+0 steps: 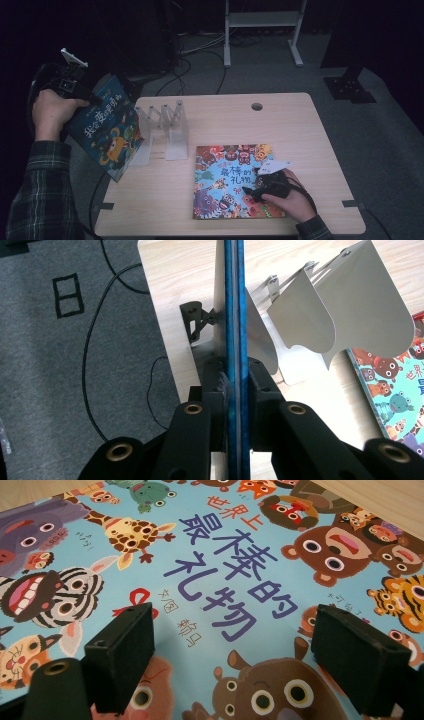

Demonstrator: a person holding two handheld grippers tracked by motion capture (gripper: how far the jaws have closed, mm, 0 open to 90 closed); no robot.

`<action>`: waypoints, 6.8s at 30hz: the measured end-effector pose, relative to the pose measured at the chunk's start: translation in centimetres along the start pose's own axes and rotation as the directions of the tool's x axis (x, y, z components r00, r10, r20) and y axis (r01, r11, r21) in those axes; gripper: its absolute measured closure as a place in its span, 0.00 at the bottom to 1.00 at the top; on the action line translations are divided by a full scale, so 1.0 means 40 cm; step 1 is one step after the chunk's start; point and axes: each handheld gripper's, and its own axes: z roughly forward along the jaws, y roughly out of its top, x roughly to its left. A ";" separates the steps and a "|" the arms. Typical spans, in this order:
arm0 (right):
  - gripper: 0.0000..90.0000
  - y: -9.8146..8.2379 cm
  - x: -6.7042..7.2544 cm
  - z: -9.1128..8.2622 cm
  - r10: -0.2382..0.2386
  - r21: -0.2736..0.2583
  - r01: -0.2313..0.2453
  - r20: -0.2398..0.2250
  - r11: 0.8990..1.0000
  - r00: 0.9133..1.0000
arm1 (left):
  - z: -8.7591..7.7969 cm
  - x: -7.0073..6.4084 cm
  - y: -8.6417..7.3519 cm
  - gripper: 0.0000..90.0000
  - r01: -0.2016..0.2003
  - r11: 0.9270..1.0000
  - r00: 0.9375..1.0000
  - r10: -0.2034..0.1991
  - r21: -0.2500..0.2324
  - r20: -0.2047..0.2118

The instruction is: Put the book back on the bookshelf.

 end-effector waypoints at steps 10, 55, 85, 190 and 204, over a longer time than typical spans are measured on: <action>0.18 -0.001 0.001 0.001 0.001 -0.003 -0.001 0.002 1.000 1.000 | -0.058 -0.004 -0.009 0.81 -0.018 0.998 1.000 0.019 -0.057 0.010; 0.30 -0.001 -0.002 -0.015 0.003 0.010 -0.003 -0.003 1.000 1.000 | 0.055 -0.300 -0.139 0.22 -0.437 0.885 0.881 0.457 -0.159 0.125; 0.32 -0.013 -0.064 -0.044 0.079 0.004 -0.080 0.073 0.997 0.994 | 0.323 -0.439 -0.285 0.20 -0.491 0.858 0.831 0.514 -0.152 0.211; 0.28 0.093 -0.267 0.108 0.181 0.047 -0.181 -0.006 0.982 0.983 | 0.504 -0.449 -0.384 0.10 -0.476 0.860 0.786 0.510 -0.183 0.349; 0.28 0.135 -0.229 0.152 0.158 0.067 -0.155 -0.036 0.986 0.987 | 0.539 -0.465 -0.377 0.09 -0.469 0.865 0.787 0.500 -0.177 0.361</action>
